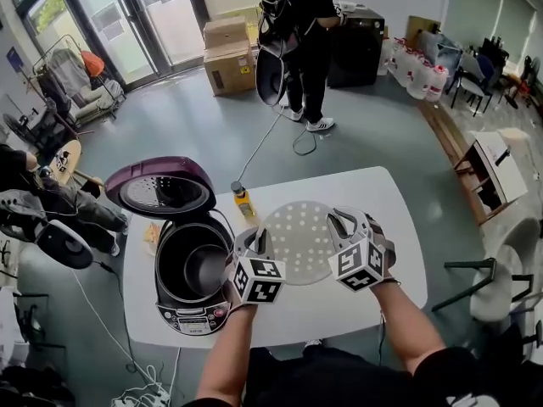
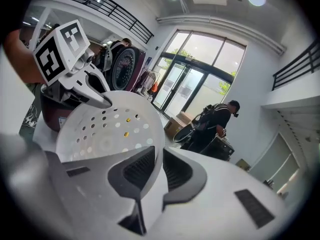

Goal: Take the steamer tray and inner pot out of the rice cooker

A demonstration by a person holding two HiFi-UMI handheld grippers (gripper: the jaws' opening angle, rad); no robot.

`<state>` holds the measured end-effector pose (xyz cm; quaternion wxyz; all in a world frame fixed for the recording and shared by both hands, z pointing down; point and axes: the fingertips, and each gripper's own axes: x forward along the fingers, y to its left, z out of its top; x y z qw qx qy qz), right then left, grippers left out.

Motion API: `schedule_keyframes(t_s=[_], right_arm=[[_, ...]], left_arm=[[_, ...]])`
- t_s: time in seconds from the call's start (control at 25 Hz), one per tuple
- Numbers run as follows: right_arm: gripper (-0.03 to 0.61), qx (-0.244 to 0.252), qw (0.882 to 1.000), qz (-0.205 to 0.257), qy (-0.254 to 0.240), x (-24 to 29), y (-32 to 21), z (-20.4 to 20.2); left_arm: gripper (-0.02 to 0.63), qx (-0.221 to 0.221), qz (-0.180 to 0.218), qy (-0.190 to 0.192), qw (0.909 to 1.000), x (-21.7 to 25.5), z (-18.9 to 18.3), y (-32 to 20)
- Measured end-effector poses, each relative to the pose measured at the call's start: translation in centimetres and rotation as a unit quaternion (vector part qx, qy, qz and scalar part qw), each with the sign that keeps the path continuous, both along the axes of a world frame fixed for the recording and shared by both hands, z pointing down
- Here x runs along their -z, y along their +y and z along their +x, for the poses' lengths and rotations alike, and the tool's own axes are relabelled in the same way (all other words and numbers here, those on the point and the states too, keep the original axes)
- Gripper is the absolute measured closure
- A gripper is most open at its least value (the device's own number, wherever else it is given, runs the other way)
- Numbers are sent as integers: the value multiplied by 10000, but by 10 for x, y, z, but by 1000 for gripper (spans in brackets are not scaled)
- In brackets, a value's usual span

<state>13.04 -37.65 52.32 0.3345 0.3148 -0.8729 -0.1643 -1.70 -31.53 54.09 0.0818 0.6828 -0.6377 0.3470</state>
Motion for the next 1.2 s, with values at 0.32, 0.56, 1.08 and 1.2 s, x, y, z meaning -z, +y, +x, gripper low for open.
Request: schedule_keyframes(t_s=[0.32, 0.56, 1.08, 1.2], right_arm=[[525, -7, 9977, -457, 500, -95, -36, 8], [525, 128, 9944, -733, 756, -148, -54, 0], [514, 194, 9890, -896, 1158, -210, -98, -7], [509, 157, 9884, -927, 1195, -220, -104, -6]], left_arm=[[581, -151, -613, 151, 9979, -89, 12, -31], [578, -61, -933, 226, 9954, -144, 5, -48], [565, 0, -1323, 232, 9909, -206, -6, -99], [563, 49, -1251, 261, 9918, -211, -5, -107]])
